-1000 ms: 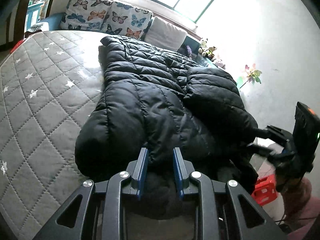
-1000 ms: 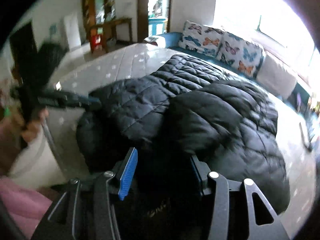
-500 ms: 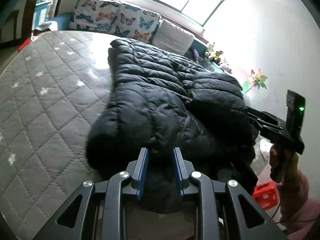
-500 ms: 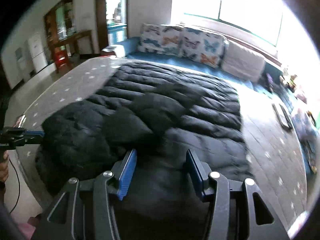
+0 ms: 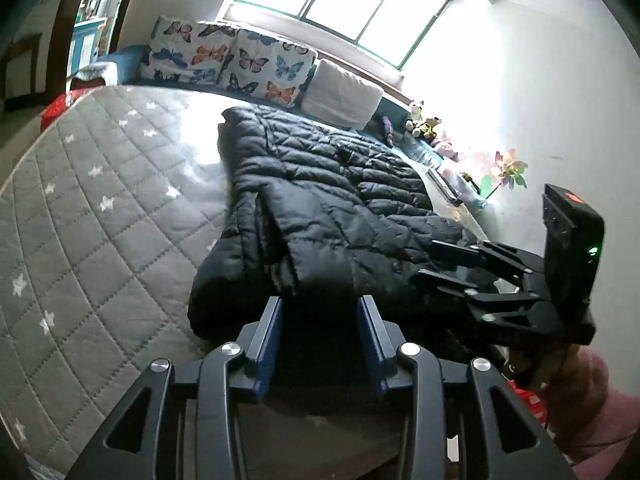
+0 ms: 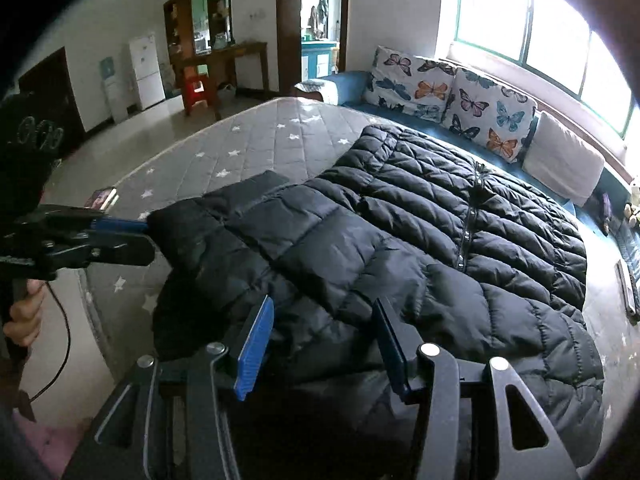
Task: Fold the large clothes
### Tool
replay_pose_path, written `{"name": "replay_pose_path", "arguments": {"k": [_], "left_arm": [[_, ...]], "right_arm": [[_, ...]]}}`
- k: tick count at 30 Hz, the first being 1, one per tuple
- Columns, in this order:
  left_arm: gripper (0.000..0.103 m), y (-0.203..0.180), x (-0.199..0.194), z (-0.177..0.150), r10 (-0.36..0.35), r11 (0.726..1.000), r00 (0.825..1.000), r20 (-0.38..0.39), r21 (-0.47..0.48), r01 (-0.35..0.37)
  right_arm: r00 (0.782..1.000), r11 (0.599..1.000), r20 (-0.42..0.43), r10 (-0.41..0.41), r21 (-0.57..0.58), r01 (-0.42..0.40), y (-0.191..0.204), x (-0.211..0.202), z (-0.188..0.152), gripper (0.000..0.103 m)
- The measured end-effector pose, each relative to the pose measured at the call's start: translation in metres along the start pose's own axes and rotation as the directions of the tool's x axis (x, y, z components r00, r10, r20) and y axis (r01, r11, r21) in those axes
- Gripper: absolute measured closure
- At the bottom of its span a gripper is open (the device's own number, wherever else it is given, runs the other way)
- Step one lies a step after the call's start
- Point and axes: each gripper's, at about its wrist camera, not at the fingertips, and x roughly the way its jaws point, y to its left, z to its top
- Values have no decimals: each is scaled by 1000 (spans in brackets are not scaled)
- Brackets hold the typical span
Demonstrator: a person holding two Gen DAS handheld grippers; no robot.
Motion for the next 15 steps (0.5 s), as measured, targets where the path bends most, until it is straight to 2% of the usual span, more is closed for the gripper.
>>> {"name": "replay_pose_path", "arguments": {"k": [1,4,7,9,11,12,13,15], "left_arm": [[59,-1,0,2,-1,1000,1000,1,-1,1],[42,1,7,8,-24,999,1000,0,-27,24],[42,5,21,14,-24,998,999,-27,-66,22],[42,8,26,17,-52,993,998,-16,-102,51],[52,10,32,22,-35,993,999,-7,-117,34],[71,10,35,25,-13,993,1000,-6,-113,12],[81,10,37,27,4,994,1000,-7,-108,-4],[86,8,38,32,35,995,999,3,-94,-35]], "right_arm": [[1000,1000,19,-2,17,2,-8,-12,0,47],[999,996,44,-30,80,27,-37,-36,-6,47],[992,978,31,-118,179,111,-81,-53,-19,46],[983,953,13,-180,249,172,-110,-63,-31,46],[970,919,-1,-244,319,231,-140,-73,-42,46],[963,900,-11,-269,354,255,-155,-78,-47,46],[960,886,-18,-279,382,264,-167,-81,-52,46],[959,858,-32,-282,438,267,-190,-84,-63,45]]}}
